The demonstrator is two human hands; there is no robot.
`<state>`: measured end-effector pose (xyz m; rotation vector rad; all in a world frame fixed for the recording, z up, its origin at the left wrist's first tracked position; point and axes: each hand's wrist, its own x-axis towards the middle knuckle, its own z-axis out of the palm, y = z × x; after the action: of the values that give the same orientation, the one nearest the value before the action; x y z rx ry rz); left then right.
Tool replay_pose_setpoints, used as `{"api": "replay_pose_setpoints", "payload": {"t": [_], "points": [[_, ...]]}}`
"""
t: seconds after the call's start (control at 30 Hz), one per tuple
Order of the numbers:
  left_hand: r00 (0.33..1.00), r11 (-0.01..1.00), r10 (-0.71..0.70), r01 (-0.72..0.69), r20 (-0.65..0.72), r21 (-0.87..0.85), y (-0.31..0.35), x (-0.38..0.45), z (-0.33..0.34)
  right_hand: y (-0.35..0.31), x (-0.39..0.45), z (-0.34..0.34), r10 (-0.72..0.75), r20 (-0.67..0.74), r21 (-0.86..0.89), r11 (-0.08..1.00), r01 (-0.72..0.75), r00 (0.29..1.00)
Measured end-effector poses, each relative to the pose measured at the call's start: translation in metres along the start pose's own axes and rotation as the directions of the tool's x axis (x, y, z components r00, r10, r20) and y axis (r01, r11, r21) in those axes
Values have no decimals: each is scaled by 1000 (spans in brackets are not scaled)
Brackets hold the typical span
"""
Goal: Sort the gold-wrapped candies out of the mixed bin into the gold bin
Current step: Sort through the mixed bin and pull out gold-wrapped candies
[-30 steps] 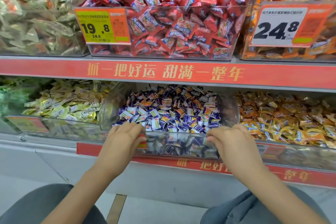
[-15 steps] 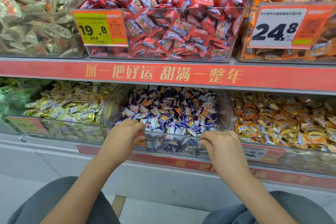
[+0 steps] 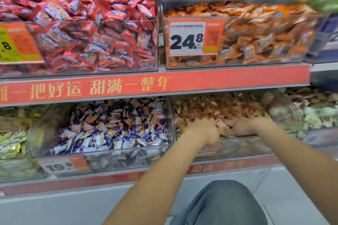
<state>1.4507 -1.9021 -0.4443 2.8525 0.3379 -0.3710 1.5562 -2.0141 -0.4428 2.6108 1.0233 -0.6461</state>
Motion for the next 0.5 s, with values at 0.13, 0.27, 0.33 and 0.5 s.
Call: {"api": "replay_pose_setpoints", "payload": {"t": [0.13, 0.27, 0.33, 0.5], "points": [[966, 989, -129, 109, 222, 101, -26, 39, 9, 20, -9, -5, -14, -70, 186, 982, 27, 997], [930, 914, -309, 232, 201, 333, -24, 56, 0, 32, 9, -16, 116, -619, 228, 973, 36, 777], [959, 913, -270, 225, 91, 339, -14, 59, -7, 32, 37, -18, 99, -513, 69, 995, -74, 853], [956, 911, -292, 268, 33, 314, -27, 69, -7, 0, 96, -11, 68, -212, 62, 996, -56, 975]]}}
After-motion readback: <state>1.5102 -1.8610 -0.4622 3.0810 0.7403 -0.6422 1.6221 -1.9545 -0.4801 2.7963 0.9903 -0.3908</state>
